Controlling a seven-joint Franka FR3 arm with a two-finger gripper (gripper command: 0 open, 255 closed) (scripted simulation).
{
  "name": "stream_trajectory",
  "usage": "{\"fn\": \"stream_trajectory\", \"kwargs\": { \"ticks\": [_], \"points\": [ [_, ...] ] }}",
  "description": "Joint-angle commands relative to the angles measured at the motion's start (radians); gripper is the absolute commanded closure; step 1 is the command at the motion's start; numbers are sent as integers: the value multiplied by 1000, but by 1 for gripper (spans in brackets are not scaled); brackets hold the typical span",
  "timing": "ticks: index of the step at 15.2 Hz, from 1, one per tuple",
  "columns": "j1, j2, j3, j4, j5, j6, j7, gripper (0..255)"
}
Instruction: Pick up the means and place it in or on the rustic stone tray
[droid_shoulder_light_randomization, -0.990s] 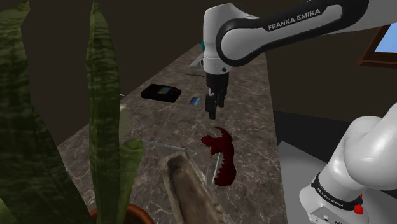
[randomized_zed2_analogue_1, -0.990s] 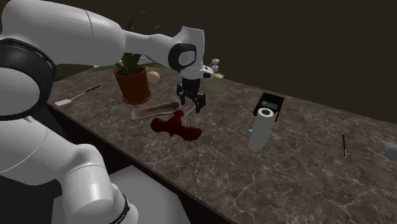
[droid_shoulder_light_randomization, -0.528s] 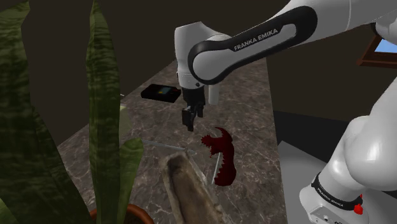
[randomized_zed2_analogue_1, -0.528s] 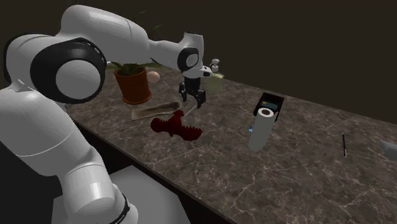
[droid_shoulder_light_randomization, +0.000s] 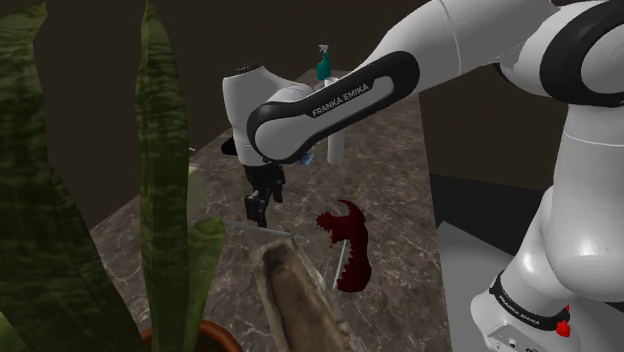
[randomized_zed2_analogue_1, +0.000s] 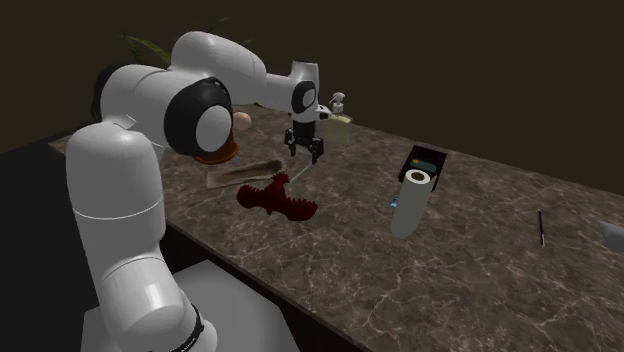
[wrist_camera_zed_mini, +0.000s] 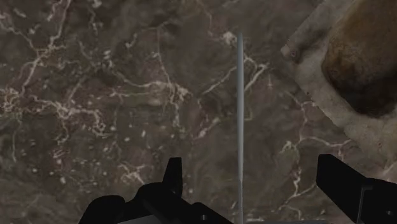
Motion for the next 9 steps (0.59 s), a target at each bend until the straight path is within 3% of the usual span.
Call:
{"fn": "stream_trajectory", "kwargs": {
  "ticks": [1, 9],
  "points": [
    [15, 47, 1, 49, -20, -4, 9, 0],
    [19, 82, -6, -8, -36, 86, 20, 0]
  ]
}}
